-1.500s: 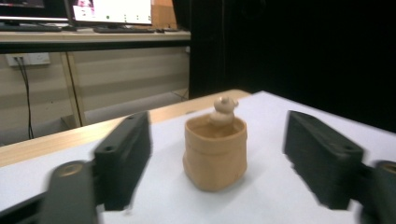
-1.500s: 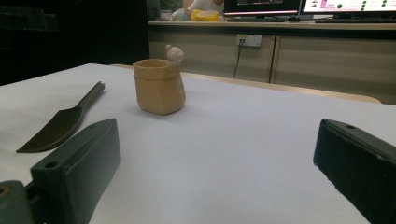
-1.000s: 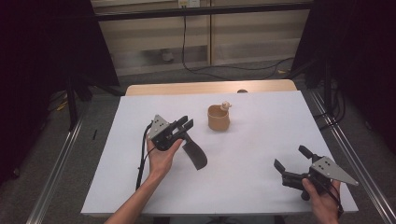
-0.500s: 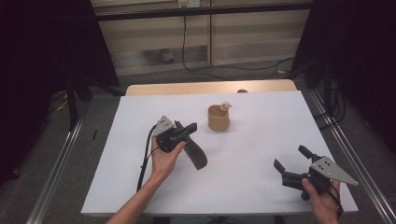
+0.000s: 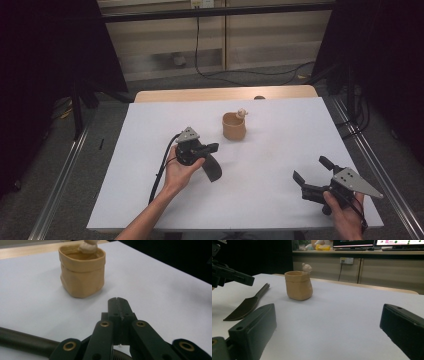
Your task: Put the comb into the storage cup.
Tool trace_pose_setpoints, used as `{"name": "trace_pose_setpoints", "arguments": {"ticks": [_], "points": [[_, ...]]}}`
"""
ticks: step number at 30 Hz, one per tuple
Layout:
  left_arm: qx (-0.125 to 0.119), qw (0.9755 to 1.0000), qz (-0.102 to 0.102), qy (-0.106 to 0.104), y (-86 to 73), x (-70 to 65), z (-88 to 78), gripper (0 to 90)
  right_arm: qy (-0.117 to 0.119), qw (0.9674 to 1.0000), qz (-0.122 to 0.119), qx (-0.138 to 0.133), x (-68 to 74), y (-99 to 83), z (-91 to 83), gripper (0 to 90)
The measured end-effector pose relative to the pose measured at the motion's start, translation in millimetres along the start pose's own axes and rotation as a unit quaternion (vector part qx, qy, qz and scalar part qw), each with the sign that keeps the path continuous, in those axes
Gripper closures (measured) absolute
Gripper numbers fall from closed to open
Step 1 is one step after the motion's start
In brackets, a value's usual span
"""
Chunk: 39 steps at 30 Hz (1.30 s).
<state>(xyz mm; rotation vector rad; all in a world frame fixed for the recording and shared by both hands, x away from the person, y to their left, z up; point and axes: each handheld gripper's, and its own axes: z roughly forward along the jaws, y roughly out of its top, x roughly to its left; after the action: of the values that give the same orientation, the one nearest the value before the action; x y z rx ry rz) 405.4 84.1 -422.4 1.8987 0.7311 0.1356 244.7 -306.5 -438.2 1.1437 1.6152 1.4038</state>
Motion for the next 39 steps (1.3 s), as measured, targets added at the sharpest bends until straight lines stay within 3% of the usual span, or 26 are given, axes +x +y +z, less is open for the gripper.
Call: {"name": "trace_pose_setpoints", "arguments": {"ticks": [9, 14, 20, 23, 39], "points": [[0.049, 0.9988, 0.01, -0.005, 2.3, -3.4, 4.6, 90.0, 0.001, 1.0, -0.001, 0.001, -0.2, 0.1, 0.3, 0.0], [0.051, 0.9987, 0.005, 0.004, 8.4, -2.1, 10.1, 90.0, -0.001, 1.0, 0.0, 0.001, 0.2, 0.1, 0.5, 0.0], [0.089, 0.996, 0.008, 0.007, 7.0, -4.0, 17.5, 90.0, 0.001, 1.0, -0.003, 0.003, 0.9, 0.1, 0.1, 0.0], [0.101, 0.9949, 0.001, -0.002, 5.2, -1.1, 18.4, 90.0, 0.0, 1.0, -0.004, 0.003, 0.2, -0.1, 0.0, 0.0], [0.139, 0.9901, 0.013, -0.001, 0.4, -9.0, 28.7, 90.0, 0.001, 0.9999, -0.01, 0.004, 0.3, -0.2, 0.1, 0.0]]}}
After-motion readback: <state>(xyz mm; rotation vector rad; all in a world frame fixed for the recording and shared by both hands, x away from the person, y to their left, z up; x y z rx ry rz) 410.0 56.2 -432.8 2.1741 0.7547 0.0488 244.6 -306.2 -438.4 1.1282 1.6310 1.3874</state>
